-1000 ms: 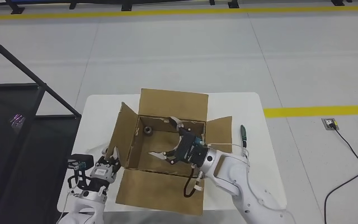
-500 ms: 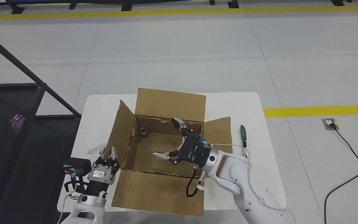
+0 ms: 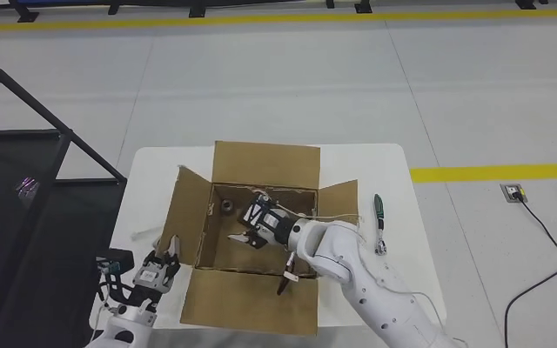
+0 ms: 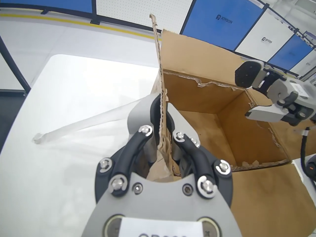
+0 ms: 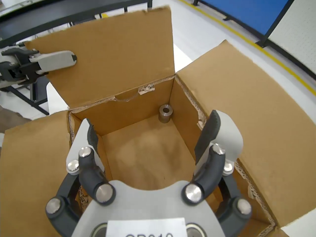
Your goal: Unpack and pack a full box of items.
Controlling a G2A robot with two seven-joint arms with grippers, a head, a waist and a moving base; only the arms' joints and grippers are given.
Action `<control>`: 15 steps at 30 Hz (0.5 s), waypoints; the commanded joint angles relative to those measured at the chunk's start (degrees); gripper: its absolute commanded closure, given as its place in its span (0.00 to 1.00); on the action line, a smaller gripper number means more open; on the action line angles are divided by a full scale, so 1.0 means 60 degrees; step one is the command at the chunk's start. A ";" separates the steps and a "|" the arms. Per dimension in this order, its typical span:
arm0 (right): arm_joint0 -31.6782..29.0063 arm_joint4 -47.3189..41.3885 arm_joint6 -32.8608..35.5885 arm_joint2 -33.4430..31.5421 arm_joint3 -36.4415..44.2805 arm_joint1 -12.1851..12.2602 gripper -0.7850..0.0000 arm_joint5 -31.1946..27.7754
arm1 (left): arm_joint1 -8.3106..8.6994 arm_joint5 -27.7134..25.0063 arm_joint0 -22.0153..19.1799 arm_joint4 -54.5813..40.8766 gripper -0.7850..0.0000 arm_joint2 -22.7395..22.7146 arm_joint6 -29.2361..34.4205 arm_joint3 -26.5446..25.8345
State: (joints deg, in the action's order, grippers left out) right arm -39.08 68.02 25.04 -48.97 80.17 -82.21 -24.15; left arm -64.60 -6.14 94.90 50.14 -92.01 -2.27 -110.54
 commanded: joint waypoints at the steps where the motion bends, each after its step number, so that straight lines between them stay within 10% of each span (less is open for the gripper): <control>1: 0.0014 -0.0019 0.0019 -0.0004 -0.0013 -0.0001 0.00 0.0012 | -0.0003 -0.0069 0.0023 -0.0094 1.00 -0.0128 -0.0014 0.0093; 15: 0.0822 -0.0247 0.1246 0.0747 -0.1059 -0.0328 0.00 0.0090 | -0.0055 -0.0171 0.0173 -0.0103 1.00 -0.0530 -0.0163 -0.0158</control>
State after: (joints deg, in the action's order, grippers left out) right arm -35.22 67.07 31.72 -45.31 74.98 -83.73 -24.17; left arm -64.93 -7.40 95.75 48.52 -94.90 -2.65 -110.94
